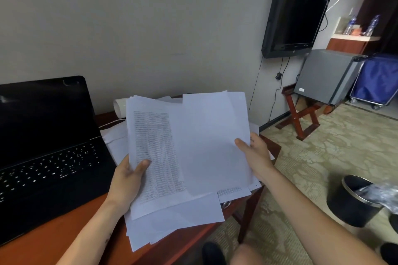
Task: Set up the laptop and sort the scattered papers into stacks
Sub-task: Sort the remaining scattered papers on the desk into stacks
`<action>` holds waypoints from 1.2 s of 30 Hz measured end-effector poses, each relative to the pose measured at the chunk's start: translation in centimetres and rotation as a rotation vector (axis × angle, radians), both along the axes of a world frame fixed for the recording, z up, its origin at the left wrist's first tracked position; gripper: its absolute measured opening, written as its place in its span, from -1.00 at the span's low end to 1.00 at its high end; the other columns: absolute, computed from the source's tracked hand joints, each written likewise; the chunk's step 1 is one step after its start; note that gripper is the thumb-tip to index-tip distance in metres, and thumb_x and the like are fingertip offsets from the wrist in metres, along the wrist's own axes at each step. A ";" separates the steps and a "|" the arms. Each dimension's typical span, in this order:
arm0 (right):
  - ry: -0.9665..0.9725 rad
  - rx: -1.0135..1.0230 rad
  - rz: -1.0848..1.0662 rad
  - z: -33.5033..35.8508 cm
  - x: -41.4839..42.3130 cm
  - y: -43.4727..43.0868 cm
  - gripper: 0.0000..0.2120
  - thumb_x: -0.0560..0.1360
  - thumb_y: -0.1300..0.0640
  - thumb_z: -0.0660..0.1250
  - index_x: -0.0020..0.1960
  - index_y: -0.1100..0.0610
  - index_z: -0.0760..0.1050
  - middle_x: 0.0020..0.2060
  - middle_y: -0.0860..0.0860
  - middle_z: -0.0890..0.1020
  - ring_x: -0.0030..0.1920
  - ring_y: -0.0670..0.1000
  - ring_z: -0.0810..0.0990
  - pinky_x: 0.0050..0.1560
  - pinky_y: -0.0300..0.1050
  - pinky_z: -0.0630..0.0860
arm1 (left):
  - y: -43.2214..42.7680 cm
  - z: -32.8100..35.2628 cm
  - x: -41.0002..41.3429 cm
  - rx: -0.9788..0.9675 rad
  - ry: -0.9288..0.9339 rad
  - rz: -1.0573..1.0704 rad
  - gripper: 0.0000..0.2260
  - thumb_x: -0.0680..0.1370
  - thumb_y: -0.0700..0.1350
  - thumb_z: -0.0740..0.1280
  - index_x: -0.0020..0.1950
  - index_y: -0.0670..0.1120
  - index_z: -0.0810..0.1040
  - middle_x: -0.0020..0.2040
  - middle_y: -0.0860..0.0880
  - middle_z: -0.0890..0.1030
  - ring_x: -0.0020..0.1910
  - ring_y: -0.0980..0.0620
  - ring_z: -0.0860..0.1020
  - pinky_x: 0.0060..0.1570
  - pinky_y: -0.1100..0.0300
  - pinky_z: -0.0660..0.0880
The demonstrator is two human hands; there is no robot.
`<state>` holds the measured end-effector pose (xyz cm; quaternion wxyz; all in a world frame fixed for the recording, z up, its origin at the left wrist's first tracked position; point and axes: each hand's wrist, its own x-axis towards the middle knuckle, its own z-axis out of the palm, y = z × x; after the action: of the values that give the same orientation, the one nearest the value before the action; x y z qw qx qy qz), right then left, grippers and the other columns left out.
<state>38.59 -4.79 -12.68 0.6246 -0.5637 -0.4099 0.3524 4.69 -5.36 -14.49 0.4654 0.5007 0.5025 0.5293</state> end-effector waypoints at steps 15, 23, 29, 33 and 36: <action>-0.346 -0.088 0.184 -2.5 -8.9 1.5 -0.66 0.63 0.20 0.24 0.38 -0.01 0.37 0.08 -0.25 0.58 -0.04 -0.34 0.58 -0.15 -0.44 0.47 | -0.5 -0.5 0.4 0.010 0.120 -0.014 -0.80 0.74 -0.01 0.19 0.20 0.00 0.58 0.06 0.04 0.73 0.06 0.04 0.70 0.09 0.08 0.62; -0.538 -0.128 0.229 -2.9 -9.0 1.7 -0.90 0.58 0.08 0.23 0.00 0.05 0.50 -0.08 -0.07 0.50 -0.11 -0.12 0.50 -0.11 -0.25 0.41 | 0.0 -0.2 -0.8 -0.051 0.129 -0.039 -0.83 0.71 -0.12 0.28 0.28 0.03 0.56 0.12 0.06 0.73 0.08 0.03 0.71 0.14 -0.01 0.65; -0.741 -0.180 0.015 -2.6 -7.4 2.1 -0.63 0.62 0.03 0.28 0.40 0.09 0.46 0.30 0.07 0.44 0.35 0.11 0.37 0.40 -0.03 0.34 | 0.2 0.5 -3.4 0.066 0.158 0.082 -0.79 0.69 -0.21 0.30 0.19 0.11 0.57 0.07 0.07 0.73 0.02 0.08 0.71 -0.01 0.05 0.63; -1.062 -0.510 0.044 -0.8 -6.8 2.9 -0.08 0.44 -0.47 0.26 0.52 0.18 0.22 0.41 0.16 0.35 0.43 0.23 0.25 0.44 0.17 0.23 | 0.7 0.1 -4.8 0.112 0.222 0.209 -0.84 0.68 -0.20 0.30 0.20 0.03 0.53 0.05 0.10 0.66 0.02 0.13 0.63 -0.10 0.19 0.52; -1.193 -0.598 0.108 0.0 -7.3 3.7 0.15 0.29 -0.60 0.28 0.56 0.19 0.12 0.47 0.17 0.27 0.48 0.23 0.19 0.44 0.18 0.19 | 0.9 -0.1 -5.4 0.181 0.291 0.270 -0.82 0.68 -0.23 0.29 0.21 0.02 0.51 0.01 0.16 0.62 0.01 0.21 0.58 -0.09 0.28 0.46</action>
<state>31.31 -1.11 -12.68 0.0894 -0.7894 -0.5973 0.1096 -0.75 -4.42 -14.58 0.2659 0.5396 0.5772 0.5523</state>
